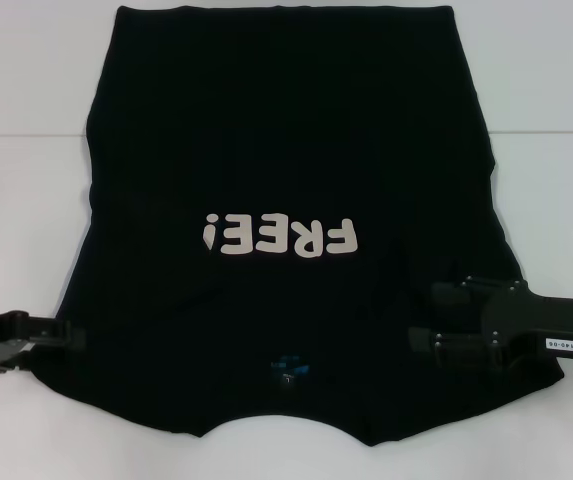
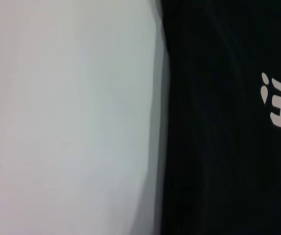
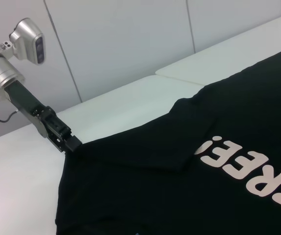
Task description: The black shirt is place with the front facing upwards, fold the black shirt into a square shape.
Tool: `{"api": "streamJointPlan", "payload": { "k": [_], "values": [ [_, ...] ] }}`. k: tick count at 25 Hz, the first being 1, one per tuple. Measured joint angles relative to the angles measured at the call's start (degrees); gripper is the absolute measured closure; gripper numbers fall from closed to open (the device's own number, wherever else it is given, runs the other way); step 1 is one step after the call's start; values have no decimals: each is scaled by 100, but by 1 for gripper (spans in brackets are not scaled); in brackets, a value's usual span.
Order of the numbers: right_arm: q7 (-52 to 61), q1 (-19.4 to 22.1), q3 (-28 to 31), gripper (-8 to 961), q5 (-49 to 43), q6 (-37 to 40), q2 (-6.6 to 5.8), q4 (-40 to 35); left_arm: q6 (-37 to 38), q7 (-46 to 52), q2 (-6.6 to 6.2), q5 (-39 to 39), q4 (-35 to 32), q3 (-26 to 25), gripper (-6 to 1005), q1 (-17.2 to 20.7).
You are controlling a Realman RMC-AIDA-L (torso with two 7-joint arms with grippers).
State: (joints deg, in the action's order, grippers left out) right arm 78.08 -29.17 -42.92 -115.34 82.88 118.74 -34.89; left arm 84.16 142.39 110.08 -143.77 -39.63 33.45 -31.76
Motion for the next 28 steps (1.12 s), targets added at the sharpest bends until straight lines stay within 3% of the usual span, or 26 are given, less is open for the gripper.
{"api": "streamJointPlan", "payload": {
  "k": [9, 14, 18, 21, 25, 28],
  "values": [
    [0, -5, 3, 101, 29, 1, 0, 0, 140, -56, 15, -11, -93, 29, 238, -3],
    [77, -14, 3, 100, 27, 1, 0, 0, 38, -64, 3, -16, -96, 34, 476, 15],
    [235, -21, 3, 100, 18, 0, -24, -45, -99, -64, 6, -34, -39, 35, 567, 16],
    [764, -51, -20, 100, -3, 1, -173, -79, -117, -65, -14, -36, -4, 36, 634, 9],
    [2165, -236, -54, 100, -337, 58, -557, -240, -86, -84, -29, -37, 1, 39, 725, -6],
    [3504, -453, -49, 99, -933, 188, -888, -452, -59, -116, -42, -37, 3, 36, 955, -21]
  ]
}}
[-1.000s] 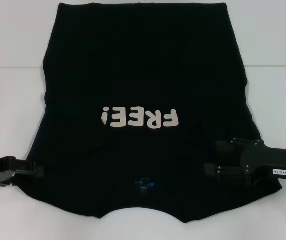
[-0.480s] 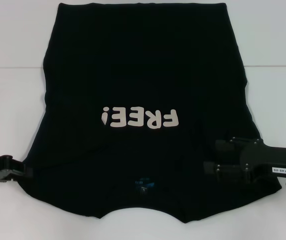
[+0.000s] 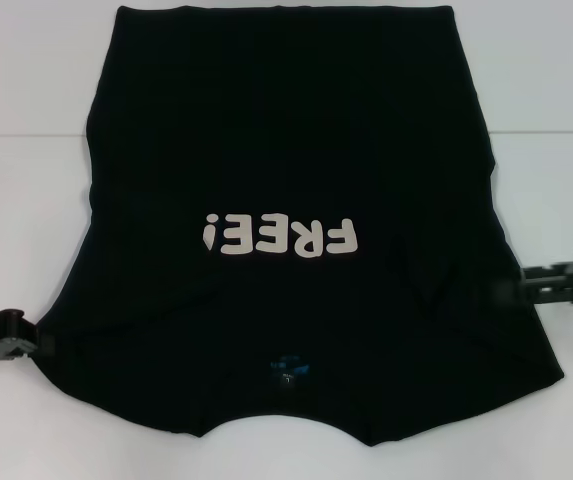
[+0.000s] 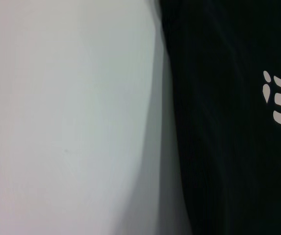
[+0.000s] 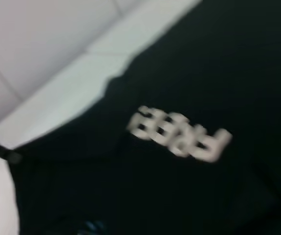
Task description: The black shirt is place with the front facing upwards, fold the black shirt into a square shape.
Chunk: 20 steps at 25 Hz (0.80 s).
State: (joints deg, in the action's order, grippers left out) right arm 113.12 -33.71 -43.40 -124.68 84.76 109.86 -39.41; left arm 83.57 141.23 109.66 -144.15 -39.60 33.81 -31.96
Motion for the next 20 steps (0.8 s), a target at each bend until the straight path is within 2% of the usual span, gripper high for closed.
{"api": "streamJointPlan", "payload": {
  "k": [3, 5, 9, 20],
  "values": [
    [1228, -231, 37, 99, -736, 223, -250, -125, 44, -31, -17, 0, 2, -1, 964, -13],
    [2102, -386, 143, 99, -1421, 366, -329, -273, 69, -56, -26, 1, 3, 0, 970, -20],
    [2748, -592, 361, 100, -2361, 687, -300, -411, 109, -95, -37, 16, -2, -18, 971, -22],
    [2699, -701, 282, 100, -2490, 370, -164, 158, 116, -113, -33, 24, 7, -33, 971, -20]
  ]
}}
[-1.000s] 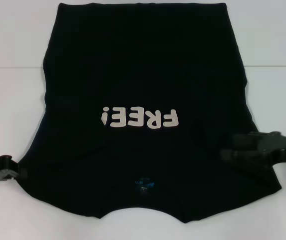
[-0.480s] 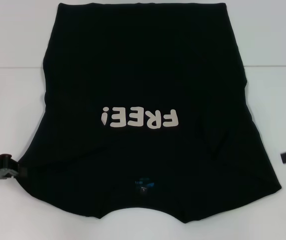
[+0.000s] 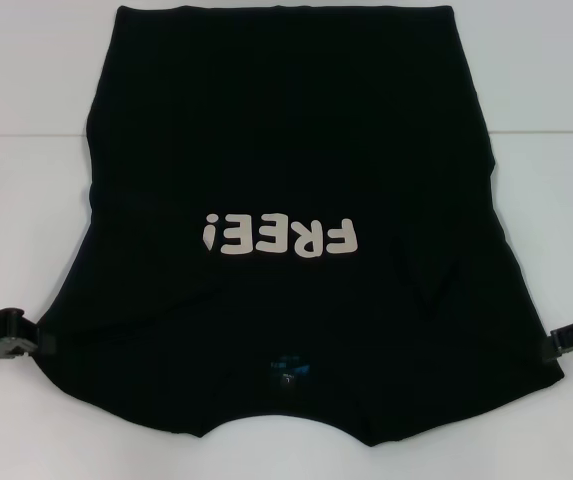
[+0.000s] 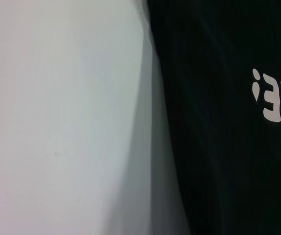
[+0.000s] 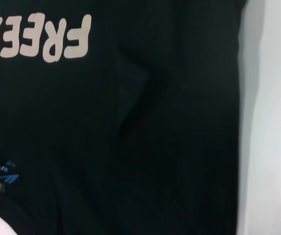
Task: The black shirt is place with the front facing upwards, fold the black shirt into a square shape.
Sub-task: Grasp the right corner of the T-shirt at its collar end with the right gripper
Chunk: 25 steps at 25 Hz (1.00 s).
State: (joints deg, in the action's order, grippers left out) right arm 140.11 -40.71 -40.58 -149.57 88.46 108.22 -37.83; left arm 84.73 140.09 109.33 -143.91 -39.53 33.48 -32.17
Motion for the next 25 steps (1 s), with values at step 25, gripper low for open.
{"api": "streamJointPlan", "payload": {
  "k": [25],
  "values": [
    [43, -171, -369, 100, -20, -332, 199, 207, 19, 0, 9, -2, -2, 19, 971, 2]
  ]
}}
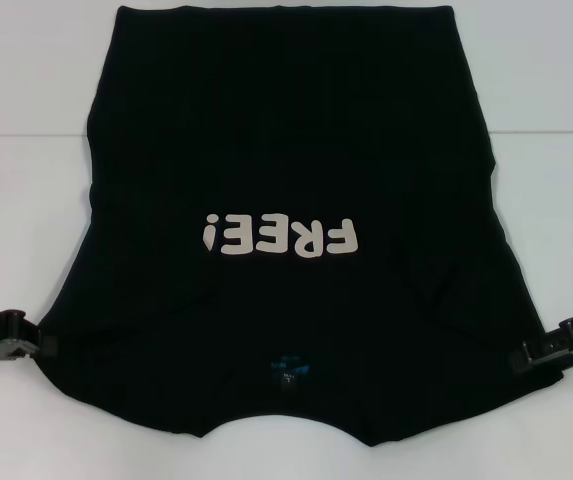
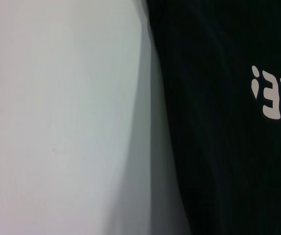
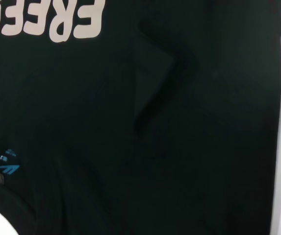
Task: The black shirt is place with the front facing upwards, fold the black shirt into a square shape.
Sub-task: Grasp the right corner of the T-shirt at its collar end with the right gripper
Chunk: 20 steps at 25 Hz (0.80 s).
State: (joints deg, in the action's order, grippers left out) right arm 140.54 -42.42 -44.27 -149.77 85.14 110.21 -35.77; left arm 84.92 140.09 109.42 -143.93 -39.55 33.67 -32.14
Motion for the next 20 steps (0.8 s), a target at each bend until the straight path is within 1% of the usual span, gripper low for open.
{"api": "streamJointPlan", "payload": {
  "k": [6, 16, 20],
  "values": [
    [0, -40, -8, 101, 0, -3, 30, 15, -1, 0, 0, 9, 0, 3, 971, -3],
    [-50, -164, -11, 101, 40, 55, 141, 110, 3, 0, 0, 24, 0, 8, 971, -3],
    [-61, -225, 11, 129, 53, 82, 163, 114, 19, 0, 0, 25, 0, 9, 971, -3]
  ]
}}
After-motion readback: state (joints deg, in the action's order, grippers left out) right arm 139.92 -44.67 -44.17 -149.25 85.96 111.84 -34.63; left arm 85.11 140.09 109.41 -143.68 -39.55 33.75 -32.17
